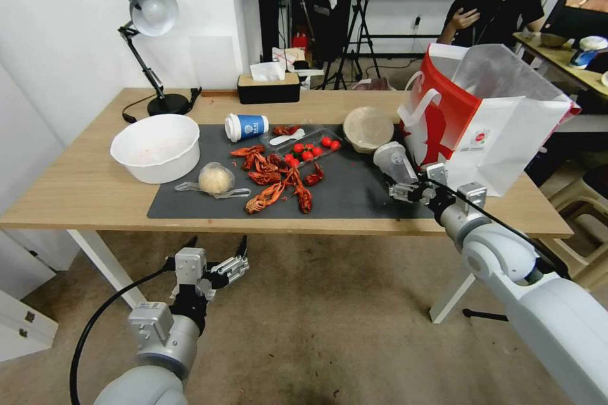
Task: Pick up the trash from the table and place it into the takeout bag.
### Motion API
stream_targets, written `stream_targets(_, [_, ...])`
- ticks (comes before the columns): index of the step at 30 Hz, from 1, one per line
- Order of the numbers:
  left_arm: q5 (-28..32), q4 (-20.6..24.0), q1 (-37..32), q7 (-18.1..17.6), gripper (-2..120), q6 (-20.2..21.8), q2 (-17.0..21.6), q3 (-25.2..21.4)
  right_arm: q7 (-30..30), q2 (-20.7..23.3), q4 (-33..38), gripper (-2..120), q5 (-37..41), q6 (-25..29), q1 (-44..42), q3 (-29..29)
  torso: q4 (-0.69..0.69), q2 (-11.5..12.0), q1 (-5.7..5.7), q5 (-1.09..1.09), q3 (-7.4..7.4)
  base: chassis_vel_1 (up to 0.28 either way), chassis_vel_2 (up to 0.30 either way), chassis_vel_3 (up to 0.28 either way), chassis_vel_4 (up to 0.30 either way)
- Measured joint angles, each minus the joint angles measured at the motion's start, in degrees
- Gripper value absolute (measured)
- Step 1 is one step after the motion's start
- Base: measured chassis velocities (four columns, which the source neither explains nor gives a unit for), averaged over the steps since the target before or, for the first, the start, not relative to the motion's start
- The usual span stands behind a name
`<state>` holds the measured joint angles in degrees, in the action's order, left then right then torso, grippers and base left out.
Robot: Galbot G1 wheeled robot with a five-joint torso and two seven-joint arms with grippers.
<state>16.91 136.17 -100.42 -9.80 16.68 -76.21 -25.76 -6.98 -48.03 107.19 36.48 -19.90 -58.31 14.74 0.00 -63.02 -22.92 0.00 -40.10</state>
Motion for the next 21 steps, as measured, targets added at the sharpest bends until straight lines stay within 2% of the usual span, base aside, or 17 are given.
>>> stream_targets(14, [-0.1,-0.2,-0.1,-0.3,100,-0.3,-0.2,0.0,-3.6,-2.0,-0.9,100,-1.2,-3.3,1.0,-1.7,-0.01,0.0,0.00,0.00,0.00,0.000,0.000,0.000,0.000])
stream_targets(17, [-0.1,-0.4,-0.2,-0.7,100,-0.5,-0.3,0.0,-4.0,-2.9,-2.3,89,-1.1,-3.5,2.4,-3.0,0.00,0.0,0.00,0.00,0.00,0.000,0.000,0.000,0.000])
stream_targets(18, [-0.1,-0.4,-0.2,-0.7,100,-0.5,-0.3,0.0,-4.0,-2.9,-2.3,89,-1.1,-3.5,2.4,-3.0,0.00,0.0,0.00,0.00,0.00,0.000,0.000,0.000,0.000])
stream_targets(21, [0.0,-0.5,-0.6,-1.0,100,-0.6,0.0,-0.2,-4.9,-4.2,-3.1,73,-0.8,-4.6,3.0,-3.8,0.00,0.0,0.00,-0.01,0.00,0.000,0.000,0.000,0.000])
